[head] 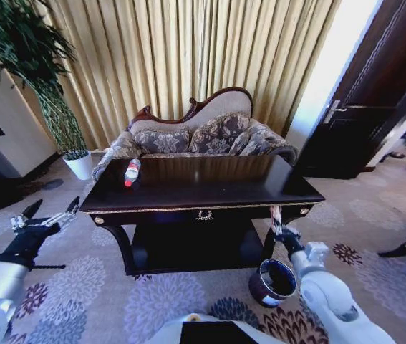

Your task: Move to the front of the table and place the trash on the table into the trash bin.

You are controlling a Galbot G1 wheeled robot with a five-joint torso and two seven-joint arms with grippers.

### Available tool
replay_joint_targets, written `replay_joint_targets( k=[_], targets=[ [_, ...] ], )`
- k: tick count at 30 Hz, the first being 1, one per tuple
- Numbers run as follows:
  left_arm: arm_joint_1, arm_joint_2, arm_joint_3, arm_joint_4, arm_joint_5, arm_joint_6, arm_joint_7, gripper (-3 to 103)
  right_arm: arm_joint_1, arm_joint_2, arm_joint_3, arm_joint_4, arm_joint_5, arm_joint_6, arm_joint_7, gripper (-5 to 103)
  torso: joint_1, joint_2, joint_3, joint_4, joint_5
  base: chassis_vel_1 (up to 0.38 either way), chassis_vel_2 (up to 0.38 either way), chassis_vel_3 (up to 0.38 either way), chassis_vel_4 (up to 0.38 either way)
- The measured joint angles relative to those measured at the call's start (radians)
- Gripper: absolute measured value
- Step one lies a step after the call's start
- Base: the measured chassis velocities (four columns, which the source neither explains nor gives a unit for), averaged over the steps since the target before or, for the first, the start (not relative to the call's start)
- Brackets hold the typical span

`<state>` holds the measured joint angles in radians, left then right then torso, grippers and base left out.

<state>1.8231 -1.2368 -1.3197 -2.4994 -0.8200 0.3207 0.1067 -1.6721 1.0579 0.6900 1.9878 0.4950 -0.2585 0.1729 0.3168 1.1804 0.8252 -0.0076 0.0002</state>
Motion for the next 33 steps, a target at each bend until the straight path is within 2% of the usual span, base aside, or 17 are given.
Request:
replay_joint_targets(
  k=[2,6,9,11,18,21,25,33],
  targets=[
    [0.0,-0.012,0.002,-0.001,0.008,-0.002,0.001,100,0.012,0.005,-0.004,-0.115,-0.013,0.007,-0.003,0,-0.001,0.0,0.0,-0.0001,0.0001,0.0,0.0,0.0,0.0],
    [0.005,-0.033,0.016,0.0,0.04,-0.009,0.006,100,0.049,0.003,-0.037,-0.221,0.019,0.009,0.018,0,-0.002,0.001,-0.001,-0.0001,-0.0004,0.0,0.0,0.0,0.0],
    [0.006,-0.045,0.024,-0.001,0.048,-0.012,0.01,100,0.099,0.006,-0.064,-0.314,-0.004,0.009,0.022,0,-0.002,0.001,-0.001,0.0003,0.0,0.0,0.0,0.0,0.0],
    [0.009,-0.052,0.026,0.0,0.052,-0.013,0.013,100,0.173,0.017,-0.096,-0.441,-0.058,0.01,0.018,0,-0.001,0.001,0.0,0.0001,-0.0003,0.0,0.0,0.0,0.0],
    [0.019,-0.054,0.019,-0.001,0.055,-0.018,0.015,100,0.266,0.05,-0.114,-0.662,-0.135,0.023,-0.02,0,-0.001,0.001,0.0,0.0001,-0.0006,0.0,0.0,0.0,0.0],
    [0.019,-0.064,0.022,-0.001,0.061,-0.019,0.015,100,0.313,0.073,-0.116,-0.794,-0.208,0.074,-0.027,0,-0.001,0.001,0.0,0.0,-0.0002,0.0,0.0,0.0,0.0],
    [0.023,-0.068,0.021,-0.001,0.063,-0.019,0.015,100,0.345,0.088,-0.116,-0.88,-0.239,0.111,-0.03,0,-0.001,0.001,0.0,0.0,0.0,0.0,0.0,0.0,0.0],
    [0.02,-0.061,0.022,-0.001,0.066,-0.019,0.021,100,0.367,0.102,-0.116,-0.915,-0.247,0.126,-0.031,0,-0.001,0.001,0.0,0.0002,-0.0004,0.0,0.0,0.0,0.0]
  ],
)
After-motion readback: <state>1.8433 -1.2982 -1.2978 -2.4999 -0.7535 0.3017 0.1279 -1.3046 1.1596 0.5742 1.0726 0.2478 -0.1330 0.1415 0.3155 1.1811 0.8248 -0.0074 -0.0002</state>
